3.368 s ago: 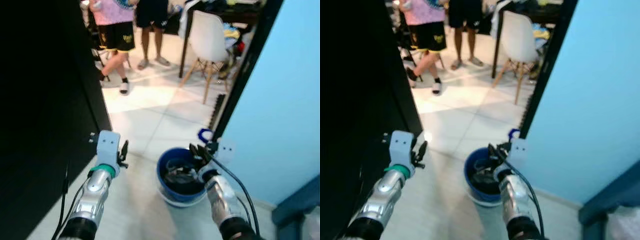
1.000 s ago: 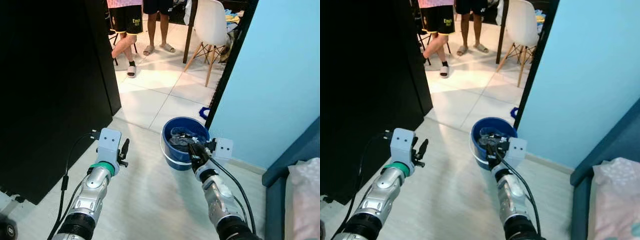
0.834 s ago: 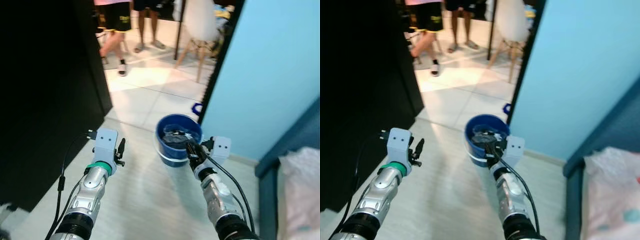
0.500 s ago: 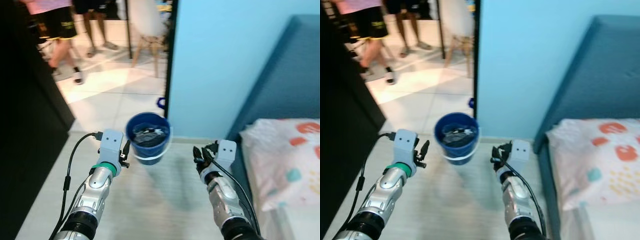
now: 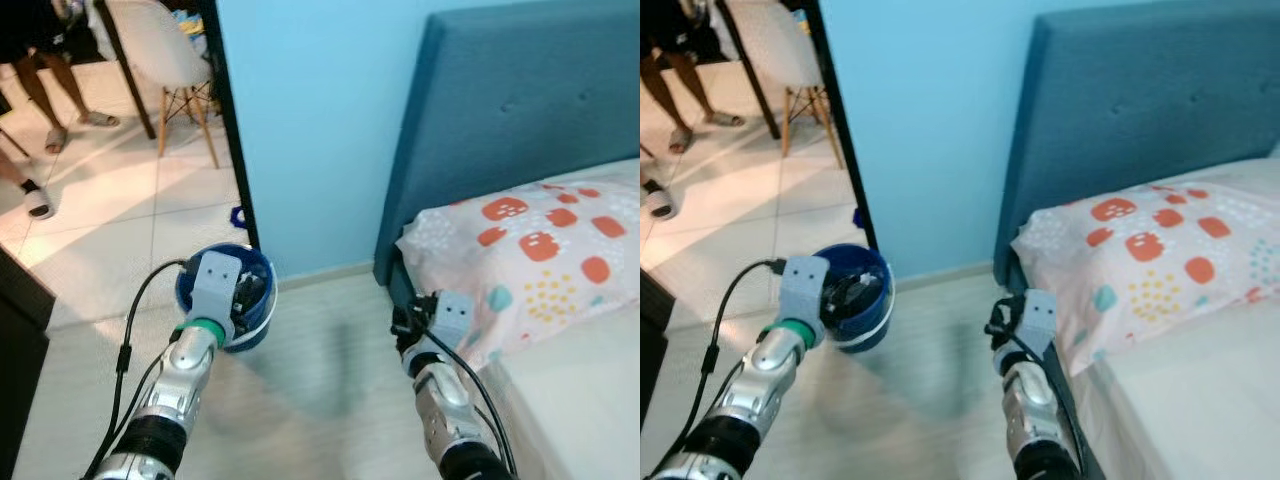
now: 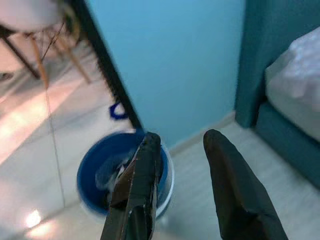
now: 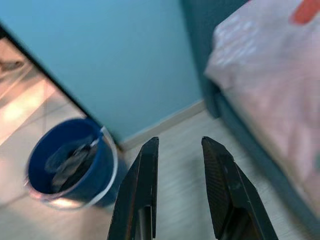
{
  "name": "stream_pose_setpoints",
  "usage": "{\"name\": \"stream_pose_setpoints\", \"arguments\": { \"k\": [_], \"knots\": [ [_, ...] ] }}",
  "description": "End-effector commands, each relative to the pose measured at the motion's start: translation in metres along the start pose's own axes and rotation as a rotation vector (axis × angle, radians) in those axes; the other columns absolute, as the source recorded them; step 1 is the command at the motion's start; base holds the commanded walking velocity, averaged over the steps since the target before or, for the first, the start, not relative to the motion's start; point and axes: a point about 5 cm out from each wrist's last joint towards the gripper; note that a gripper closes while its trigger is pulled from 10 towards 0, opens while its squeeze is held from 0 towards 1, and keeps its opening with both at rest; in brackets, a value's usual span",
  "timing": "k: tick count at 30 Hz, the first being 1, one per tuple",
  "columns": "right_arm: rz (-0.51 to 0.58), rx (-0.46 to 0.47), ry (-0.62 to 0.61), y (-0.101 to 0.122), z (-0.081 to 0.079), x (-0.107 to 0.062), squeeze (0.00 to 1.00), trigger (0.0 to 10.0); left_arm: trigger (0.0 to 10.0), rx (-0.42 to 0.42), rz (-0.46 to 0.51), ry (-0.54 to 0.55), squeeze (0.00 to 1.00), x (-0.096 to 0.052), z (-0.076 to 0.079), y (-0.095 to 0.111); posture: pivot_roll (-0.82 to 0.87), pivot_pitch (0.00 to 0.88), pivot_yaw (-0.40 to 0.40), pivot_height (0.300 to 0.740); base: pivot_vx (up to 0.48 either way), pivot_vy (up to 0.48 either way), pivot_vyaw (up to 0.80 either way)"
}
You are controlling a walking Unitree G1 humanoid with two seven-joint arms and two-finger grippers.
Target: Clean up the room
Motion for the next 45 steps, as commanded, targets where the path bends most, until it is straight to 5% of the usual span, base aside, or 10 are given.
{"name": "stream_pose_setpoints", "arguments": {
  "k": [1, 6, 10, 13, 23, 38, 42, 45],
  "knots": [
    [-0.014, 0.005, -0.011, -0.008, -0.002, -0.004, 0.0, 10.0, 10.0, 0.022, -0.034, 0.001, 0.0, -0.003, -0.006, -0.007, 0.06, 0.0, 0.178, 0.74, 0.0, 0.0, -0.8],
    [0.005, -0.004, -0.036, -0.008, 0.002, -0.006, 0.0, 10.0, 10.0, 0.045, -0.026, 0.002, 0.0, -0.002, -0.014, -0.003, 0.07, 0.0, 0.195, 0.74, 0.0, 0.0, -0.8],
    [0.019, 0.018, -0.075, -0.004, 0.008, -0.005, 0.0, 10.0, 10.0, -0.016, -0.061, 0.023, 0.0, -0.002, -0.011, -0.011, 0.05, 0.0, 0.161, 0.74, 0.0, 0.0, -0.8],
    [0.015, -0.022, -0.041, -0.005, -0.001, -0.003, 0.0, 10.0, 10.0, -0.08, -0.113, 0.027, 0.0, -0.007, 0.0, -0.027, 0.03, 0.0, 0.14, 0.74, 0.0, 0.0, -0.8],
    [0.023, -0.047, -0.044, -0.006, -0.001, -0.005, 0.0, 10.0, 10.0, -0.092, -0.178, -0.03, 0.0, -0.012, 0.025, -0.039, 0.03, 0.0, 0.135, 0.74, 0.0, 0.0, -0.8],
    [0.043, -0.067, -0.07, -0.006, 0.0, -0.005, 0.0, 10.0, 10.0, -0.092, -0.243, 0.037, 0.0, -0.016, 0.009, -0.053, 0.03, 0.0, 0.155, 0.74, 0.0, 0.0, -0.8],
    [0.025, -0.067, -0.086, -0.008, 0.004, -0.006, 0.0, 10.0, 10.0, -0.092, -0.21, 0.053, 0.0, -0.011, 0.003, -0.046, 0.04, 0.0, 0.148, 0.74, 0.0, 0.0, -0.8],
    [0.01, -0.056, -0.096, -0.011, 0.006, -0.008, 0.0, 10.0, 10.0, -0.014, -0.155, 0.059, 0.0, -0.01, 0.001, -0.04, 0.03, 0.0, 0.154, 0.74, 0.0, 0.0, -0.8]
  ]
}}
Point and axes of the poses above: a point about 5 cm out from each wrist's last joint towards the gripper, its own x axis pointing out of the wrist towards the gripper, its own y axis along the axis of the wrist's last joint, z = x × y, and after that the axes turned 8 degrees about x, right-handed
